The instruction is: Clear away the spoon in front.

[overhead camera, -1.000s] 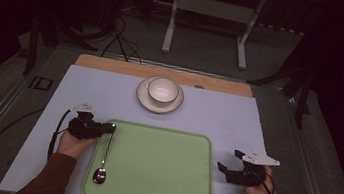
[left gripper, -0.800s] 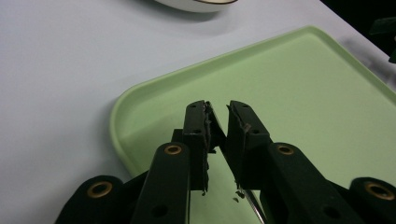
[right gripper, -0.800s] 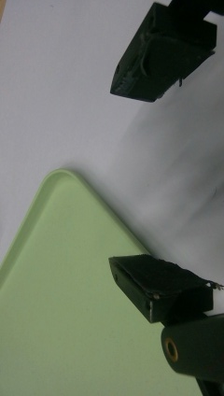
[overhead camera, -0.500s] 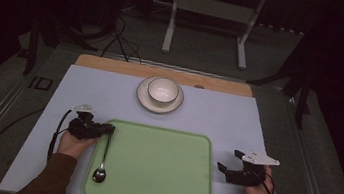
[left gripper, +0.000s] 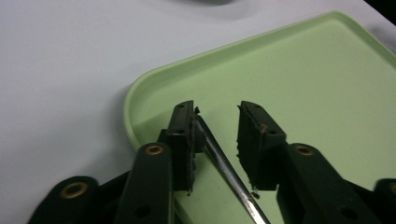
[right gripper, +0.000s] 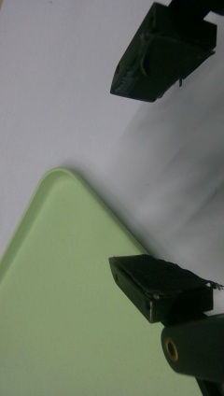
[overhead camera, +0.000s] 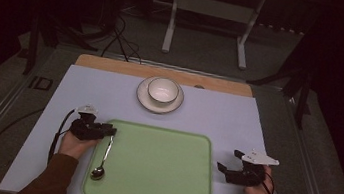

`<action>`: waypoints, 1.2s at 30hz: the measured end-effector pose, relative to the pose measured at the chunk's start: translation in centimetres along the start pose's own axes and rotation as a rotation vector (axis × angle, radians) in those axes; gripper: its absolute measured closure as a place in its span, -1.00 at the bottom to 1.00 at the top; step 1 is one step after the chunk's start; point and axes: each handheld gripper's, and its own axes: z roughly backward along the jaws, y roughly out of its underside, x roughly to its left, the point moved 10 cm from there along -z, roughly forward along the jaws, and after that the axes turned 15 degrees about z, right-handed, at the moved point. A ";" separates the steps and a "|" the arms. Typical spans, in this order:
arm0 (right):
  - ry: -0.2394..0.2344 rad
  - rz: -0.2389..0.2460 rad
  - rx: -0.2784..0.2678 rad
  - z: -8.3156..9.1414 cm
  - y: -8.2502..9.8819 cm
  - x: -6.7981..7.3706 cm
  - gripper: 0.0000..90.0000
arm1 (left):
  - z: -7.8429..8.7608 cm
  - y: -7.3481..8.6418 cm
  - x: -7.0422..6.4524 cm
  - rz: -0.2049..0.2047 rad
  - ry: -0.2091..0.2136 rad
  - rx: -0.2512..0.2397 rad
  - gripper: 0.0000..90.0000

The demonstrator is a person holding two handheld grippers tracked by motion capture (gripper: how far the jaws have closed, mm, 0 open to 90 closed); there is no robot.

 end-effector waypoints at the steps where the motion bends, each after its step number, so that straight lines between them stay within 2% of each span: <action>1: 0.000 0.000 0.000 0.0 0.0 0.0 -0.67 | 0.0 0.0 0.0 -0.003 -0.006 -0.001 0.37; 7: 0.000 0.003 0.000 0.0 0.0 0.0 -0.67 | 0.1 -0.3 0.3 -0.012 -0.053 -0.023 0.11; 9: 0.000 0.003 0.000 0.0 0.0 0.0 -0.67 | 0.3 -0.5 0.3 -0.011 -0.057 -0.037 0.05; 12: -0.001 0.002 0.000 0.0 0.0 0.0 -0.67 | 0.6 -0.8 0.0 -0.001 -0.039 -0.062 -0.01; 16: -0.001 0.001 -0.001 0.0 0.0 0.0 -0.67 | 1.3 -1.2 0.1 0.006 -0.047 -0.093 -0.08; 23: 0.001 0.002 -0.004 0.0 -0.1 0.0 -0.67 | 2.9 -1.9 0.1 0.006 -0.051 -0.157 -0.09; 29: 0.004 0.002 -0.013 0.2 -0.2 -0.2 -0.67 | 4.9 -2.5 0.4 -0.023 -0.111 -0.232 -0.13; 36: 0.010 -0.005 -0.025 0.4 -0.3 -0.3 -0.67 | 7.0 -2.9 0.9 -0.055 -0.172 -0.293 -0.14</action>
